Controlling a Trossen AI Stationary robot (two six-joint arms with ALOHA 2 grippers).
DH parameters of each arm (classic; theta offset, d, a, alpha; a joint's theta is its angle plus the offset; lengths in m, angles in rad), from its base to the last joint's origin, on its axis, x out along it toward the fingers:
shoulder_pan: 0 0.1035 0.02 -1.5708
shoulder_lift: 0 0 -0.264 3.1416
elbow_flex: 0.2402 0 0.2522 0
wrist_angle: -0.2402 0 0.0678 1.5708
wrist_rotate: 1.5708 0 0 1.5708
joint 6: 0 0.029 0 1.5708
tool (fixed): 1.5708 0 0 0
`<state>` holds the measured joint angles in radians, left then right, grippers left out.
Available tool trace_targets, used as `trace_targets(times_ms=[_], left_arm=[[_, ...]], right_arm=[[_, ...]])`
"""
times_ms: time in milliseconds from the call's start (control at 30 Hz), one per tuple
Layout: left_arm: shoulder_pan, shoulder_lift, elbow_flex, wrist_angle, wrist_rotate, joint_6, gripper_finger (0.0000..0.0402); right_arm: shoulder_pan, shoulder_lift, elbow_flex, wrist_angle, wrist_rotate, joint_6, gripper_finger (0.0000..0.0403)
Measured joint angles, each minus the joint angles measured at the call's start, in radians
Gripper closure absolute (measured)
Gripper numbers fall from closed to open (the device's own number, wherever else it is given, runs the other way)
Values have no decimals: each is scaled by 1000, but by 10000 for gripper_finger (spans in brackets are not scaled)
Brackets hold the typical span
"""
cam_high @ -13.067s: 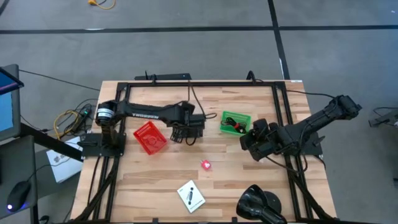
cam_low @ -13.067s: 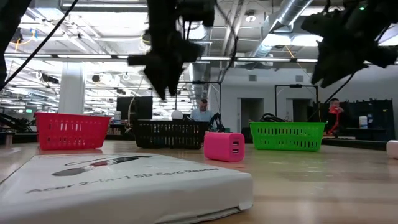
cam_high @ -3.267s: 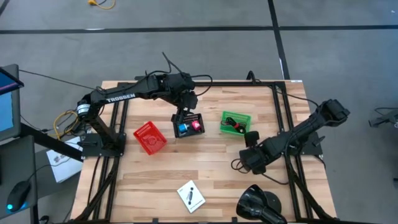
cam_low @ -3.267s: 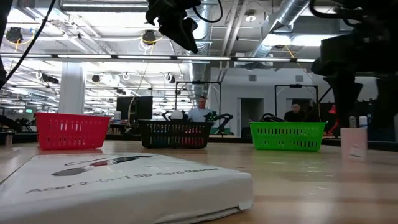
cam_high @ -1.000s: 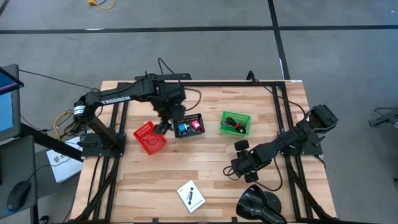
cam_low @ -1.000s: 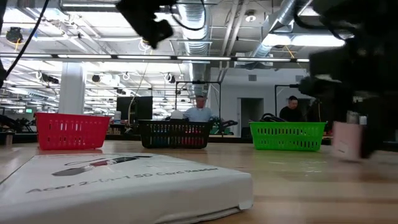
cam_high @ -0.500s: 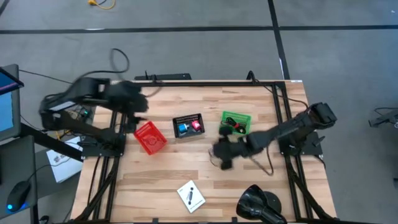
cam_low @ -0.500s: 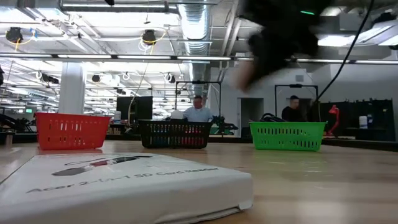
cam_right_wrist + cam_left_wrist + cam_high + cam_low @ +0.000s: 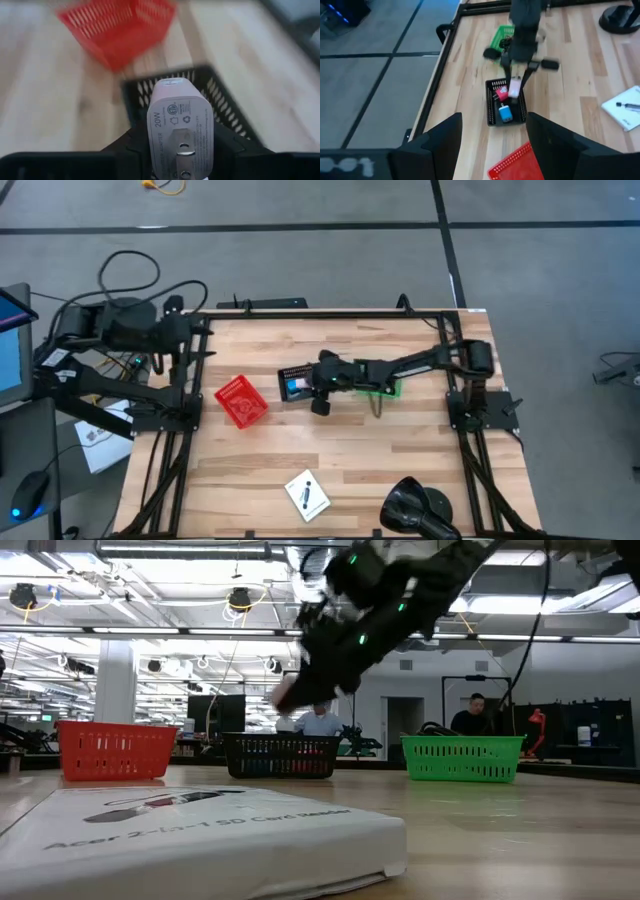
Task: Pick and place items into bin
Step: Put the light pink charger adapter into the black bin
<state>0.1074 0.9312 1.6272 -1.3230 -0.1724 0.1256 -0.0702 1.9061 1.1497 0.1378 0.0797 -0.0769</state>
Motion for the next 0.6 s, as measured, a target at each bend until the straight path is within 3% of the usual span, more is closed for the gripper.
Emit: trace_targets(times_ms=[333,600], left_arm=[[0,-31,0,-64,0,-68,190],[0,-28,0,-86,0,-115,190]], right_arm=[[-9,203,238,-263,-3,-54,275],[5,260,348,-395,3,-146,206]])
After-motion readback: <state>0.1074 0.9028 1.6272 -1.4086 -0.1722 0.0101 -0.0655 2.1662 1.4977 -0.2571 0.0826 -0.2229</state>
